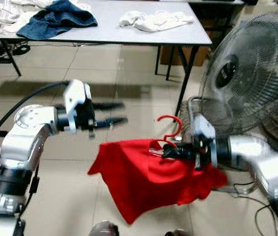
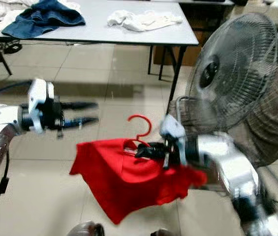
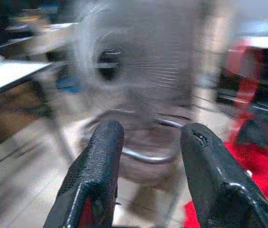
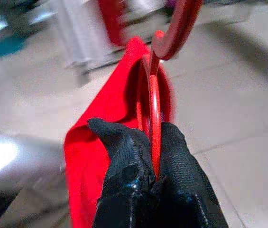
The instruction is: Hang hanger
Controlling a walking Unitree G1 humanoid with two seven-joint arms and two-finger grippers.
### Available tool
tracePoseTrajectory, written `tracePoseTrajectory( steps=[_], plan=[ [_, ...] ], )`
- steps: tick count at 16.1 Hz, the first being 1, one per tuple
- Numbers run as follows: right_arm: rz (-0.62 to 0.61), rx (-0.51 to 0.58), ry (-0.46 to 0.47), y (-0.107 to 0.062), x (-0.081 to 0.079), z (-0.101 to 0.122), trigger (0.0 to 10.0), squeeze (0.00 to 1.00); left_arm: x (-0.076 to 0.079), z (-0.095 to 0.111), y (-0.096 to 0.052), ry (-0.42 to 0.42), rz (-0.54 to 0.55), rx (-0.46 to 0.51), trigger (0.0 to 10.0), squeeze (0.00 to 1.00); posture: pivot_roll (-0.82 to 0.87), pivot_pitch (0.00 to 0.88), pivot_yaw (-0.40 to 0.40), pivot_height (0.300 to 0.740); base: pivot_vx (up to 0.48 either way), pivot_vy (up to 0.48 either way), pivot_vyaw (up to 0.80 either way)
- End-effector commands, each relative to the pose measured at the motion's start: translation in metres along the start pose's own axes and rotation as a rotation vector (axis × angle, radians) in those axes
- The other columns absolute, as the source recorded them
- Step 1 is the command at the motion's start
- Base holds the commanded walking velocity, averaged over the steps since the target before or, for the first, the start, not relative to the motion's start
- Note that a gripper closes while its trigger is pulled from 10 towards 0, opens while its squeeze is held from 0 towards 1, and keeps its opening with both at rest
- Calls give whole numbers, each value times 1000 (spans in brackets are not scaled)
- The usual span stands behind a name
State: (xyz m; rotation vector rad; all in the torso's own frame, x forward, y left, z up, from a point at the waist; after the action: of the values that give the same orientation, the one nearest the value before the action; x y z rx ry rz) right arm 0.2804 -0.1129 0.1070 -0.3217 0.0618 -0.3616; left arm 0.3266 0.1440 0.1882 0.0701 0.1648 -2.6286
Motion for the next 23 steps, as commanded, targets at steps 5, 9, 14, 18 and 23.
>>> tracePoseTrajectory(
  steps=[5, 9, 14, 18, 23],
  plan=[
    [-599, 77, 210, -4, 40, -16, 10000, 0, -5, -66, -24, -173, 503, -80, 10000, 0, -66, 67, -57, 740, 0, 0, 0],
    [-916, -12, 205, -24, 63, -31, 10000, 0, 0, -79, -35, -192, 743, -79, 10000, 0, -68, 39, -88, 740, 267, 0, 0],
    [-984, 44, 272, -13, 56, -52, 10000, 0, -12, -87, -50, -190, 967, -77, 10000, 0, -41, 0, -90, 740, 335, 0, 0],
    [-923, 87, 278, 9, 47, -46, 10000, 0, -12, -79, -46, -161, 945, -68, 10000, 0, -47, 0, -84, 740, 398, 0, 692],
    [-907, 113, 260, 17, 49, -38, 10000, 0, -14, -76, -42, -174, 931, -62, 10000, 0, -43, 5, -72, 740, 426, 0, 800]
  ],
)
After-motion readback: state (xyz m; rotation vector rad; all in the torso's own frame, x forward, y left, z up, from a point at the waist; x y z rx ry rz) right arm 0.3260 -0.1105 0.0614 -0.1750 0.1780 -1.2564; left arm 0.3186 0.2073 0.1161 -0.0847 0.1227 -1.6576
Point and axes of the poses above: a point about 5 cm out from each wrist's last joint towards the gripper, its own y axis pointing out of the wrist towards the gripper, its own z axis along the axis of the wrist's last joint, x = y × z, the point moved 5 cm from there along y, pointing out of the wrist towards the gripper, and after that the axes turned 6 degrees about -y, right-handed, at the moved point
